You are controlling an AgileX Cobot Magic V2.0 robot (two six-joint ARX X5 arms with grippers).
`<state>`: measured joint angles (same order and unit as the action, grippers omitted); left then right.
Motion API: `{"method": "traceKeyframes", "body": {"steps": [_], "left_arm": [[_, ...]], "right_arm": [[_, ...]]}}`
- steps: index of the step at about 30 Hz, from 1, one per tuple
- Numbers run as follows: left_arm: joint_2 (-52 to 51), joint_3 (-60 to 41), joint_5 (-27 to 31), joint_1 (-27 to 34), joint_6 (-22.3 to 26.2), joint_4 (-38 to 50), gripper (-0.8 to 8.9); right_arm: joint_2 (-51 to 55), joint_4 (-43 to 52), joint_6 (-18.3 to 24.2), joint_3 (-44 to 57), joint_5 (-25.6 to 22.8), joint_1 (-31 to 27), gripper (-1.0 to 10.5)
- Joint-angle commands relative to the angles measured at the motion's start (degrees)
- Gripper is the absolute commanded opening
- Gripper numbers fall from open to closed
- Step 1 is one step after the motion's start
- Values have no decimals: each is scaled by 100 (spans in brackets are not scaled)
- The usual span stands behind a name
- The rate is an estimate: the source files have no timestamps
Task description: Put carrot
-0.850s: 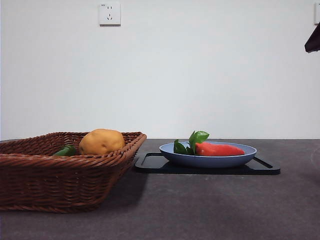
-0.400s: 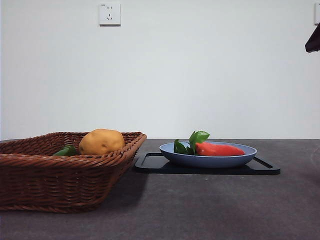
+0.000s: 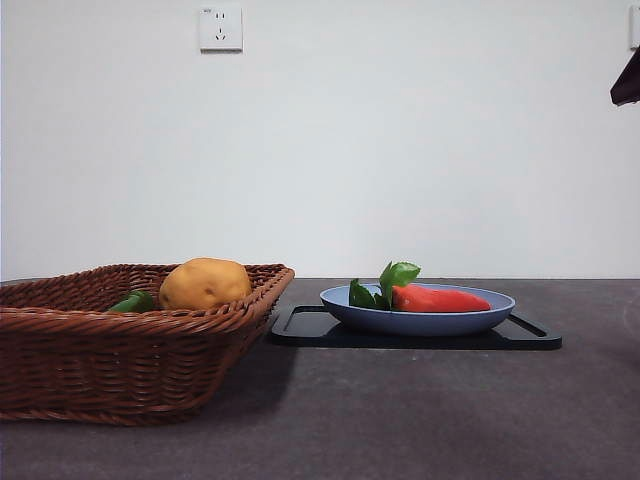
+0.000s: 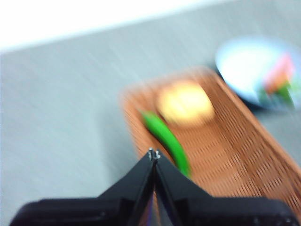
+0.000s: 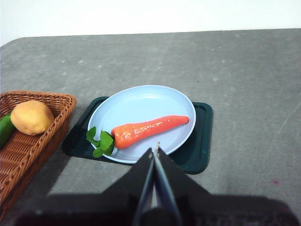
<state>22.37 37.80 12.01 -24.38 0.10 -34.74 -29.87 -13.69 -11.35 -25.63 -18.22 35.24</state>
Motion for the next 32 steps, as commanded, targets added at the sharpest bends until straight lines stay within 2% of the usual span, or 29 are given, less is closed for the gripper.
{"method": "traceKeyframes", "body": {"steps": [1,7,12,17,24,32], "left_arm": [[-409,-50,0,444,173,179,8],[-1058,-592,-33,1478,302,774,8],[-1421,-1399,-63,1963,291,1429,8],[-1705,-2339,-450,2144,293,2100,8],[-2072,-3235,-951,2186,249,2385,8],[-2229,-3567,-929,2186,-13,2396,8]], "right_arm": [[-11,70,-63,-37,-22,42,4],[-11,72,-63,-37,-20,42,3],[-11,72,-63,-37,-20,42,3],[-11,72,-63,-37,-20,42,4],[-11,74,-63,-37,-20,42,3],[-11,79,-63,-37,-17,42,4]]}}
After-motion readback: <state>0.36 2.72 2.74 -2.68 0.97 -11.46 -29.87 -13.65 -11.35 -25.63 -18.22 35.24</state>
